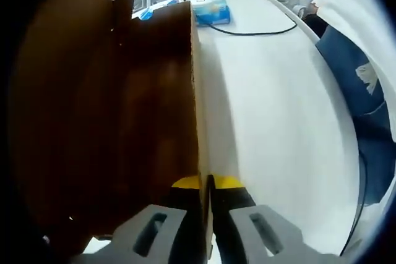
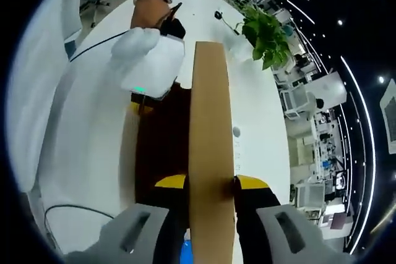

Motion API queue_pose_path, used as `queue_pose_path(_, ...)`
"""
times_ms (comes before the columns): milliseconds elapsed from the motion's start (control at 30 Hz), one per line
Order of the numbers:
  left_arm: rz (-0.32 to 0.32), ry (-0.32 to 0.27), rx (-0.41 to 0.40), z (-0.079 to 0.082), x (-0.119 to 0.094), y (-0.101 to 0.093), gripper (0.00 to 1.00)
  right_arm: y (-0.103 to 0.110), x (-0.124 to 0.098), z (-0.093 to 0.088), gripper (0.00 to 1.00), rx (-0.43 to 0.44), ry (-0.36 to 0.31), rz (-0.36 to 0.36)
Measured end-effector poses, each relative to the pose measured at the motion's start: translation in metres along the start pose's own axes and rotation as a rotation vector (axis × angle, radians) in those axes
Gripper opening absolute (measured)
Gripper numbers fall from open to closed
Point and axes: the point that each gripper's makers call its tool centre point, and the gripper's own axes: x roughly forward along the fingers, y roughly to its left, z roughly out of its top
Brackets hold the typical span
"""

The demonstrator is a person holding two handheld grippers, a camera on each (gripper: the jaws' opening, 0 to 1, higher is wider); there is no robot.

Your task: Operate the shoe box by opening the lid, removing the specified soft item, and placing it in the target area until the item is outside and the box remains undamaged.

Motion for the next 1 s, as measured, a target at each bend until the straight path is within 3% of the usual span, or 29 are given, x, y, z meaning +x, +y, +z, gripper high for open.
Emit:
queue_pose_path(667,-0.001,0.011,-0.007,-0.005,-0.002,-0.005,0.04,0.005,0.001,0.004,0.27,0.007,-0.012,-0.007)
queue_pose_path(833,0.037,0.006,-0.078,-0.003,-0.008,0.002,0.23,0.005,0.002,0.005,0.27,0.013,-0.010,-0.011)
queue_pose_path(933,0.056,0.005,-0.109,-0.002,-0.015,0.005,0.26,0.006,0.003,0.005,0.27,0.016,-0.009,-0.012)
queue_pose_path(1000,0.083,-0.033,-0.137,0.005,-0.022,0.006,0.30,0.006,0.003,0.006,0.27,0.020,-0.010,-0.014)
